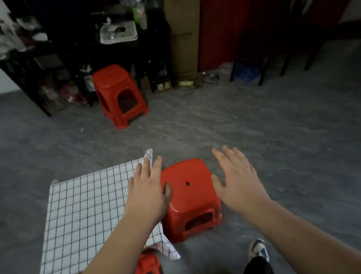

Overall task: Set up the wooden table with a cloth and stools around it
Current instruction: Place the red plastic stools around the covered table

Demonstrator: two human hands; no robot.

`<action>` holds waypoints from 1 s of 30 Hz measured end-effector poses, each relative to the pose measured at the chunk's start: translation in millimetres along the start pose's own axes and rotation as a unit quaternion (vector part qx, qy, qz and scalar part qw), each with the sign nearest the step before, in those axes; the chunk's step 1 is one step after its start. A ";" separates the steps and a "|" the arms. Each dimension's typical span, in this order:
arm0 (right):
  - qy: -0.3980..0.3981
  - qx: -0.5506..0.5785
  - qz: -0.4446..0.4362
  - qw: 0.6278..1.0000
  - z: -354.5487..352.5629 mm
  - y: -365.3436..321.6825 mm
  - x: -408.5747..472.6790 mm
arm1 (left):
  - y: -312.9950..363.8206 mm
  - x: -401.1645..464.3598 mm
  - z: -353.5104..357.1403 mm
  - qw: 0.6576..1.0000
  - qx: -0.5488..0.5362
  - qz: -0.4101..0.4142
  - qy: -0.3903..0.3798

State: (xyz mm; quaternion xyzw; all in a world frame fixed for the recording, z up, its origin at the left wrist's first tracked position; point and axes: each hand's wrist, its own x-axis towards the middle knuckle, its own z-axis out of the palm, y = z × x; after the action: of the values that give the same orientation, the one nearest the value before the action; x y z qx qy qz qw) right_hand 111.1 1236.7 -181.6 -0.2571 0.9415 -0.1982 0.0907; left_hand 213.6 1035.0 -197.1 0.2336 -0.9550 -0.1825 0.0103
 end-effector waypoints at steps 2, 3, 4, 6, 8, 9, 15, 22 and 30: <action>0.004 -0.005 -0.004 1.000 -9.2 18.3 16.1 | 18.7 16.8 3.8 1.000 0.004 0.003 0.006; 0.006 -0.005 -0.004 1.000 -14.1 29.6 24.8 | 31.0 26.8 7.0 1.000 0.011 0.005 0.005; 0.005 -0.004 -0.003 1.000 -19.2 42.0 34.0 | 45.1 37.6 11.1 1.000 0.021 0.007 0.003; 0.000 -0.005 -0.009 1.000 -31.2 68.1 55.2 | 76.9 62.3 21.4 0.999 0.046 0.011 0.004; -0.002 -0.017 -0.027 0.999 -45.3 98.9 80.8 | 113.7 90.5 33.8 0.997 0.072 0.013 0.001; -0.005 -0.026 -0.037 0.999 -53.4 115.9 95.6 | 132.9 106.4 40.7 0.997 0.080 0.015 0.001; -0.025 -0.097 -0.108 0.989 -120.6 211.3 180.3 | 250.1 198.9 61.3 0.998 0.056 -0.006 0.021; -0.059 -0.094 -0.159 0.981 -166.0 253.4 284.2 | 301.5 279.1 65.1 0.997 0.060 -0.044 0.022; -0.099 -0.102 -0.226 0.964 -166.1 226.6 425.3 | 262.6 387.3 62.9 0.985 0.012 -0.164 0.046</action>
State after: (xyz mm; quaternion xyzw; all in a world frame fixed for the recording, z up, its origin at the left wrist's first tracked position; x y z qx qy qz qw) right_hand -397.8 1248.5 -155.7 -0.4892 0.8605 -0.0904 0.1097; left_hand -254.1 1098.8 -188.5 0.3952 -0.9044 -0.1594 0.0210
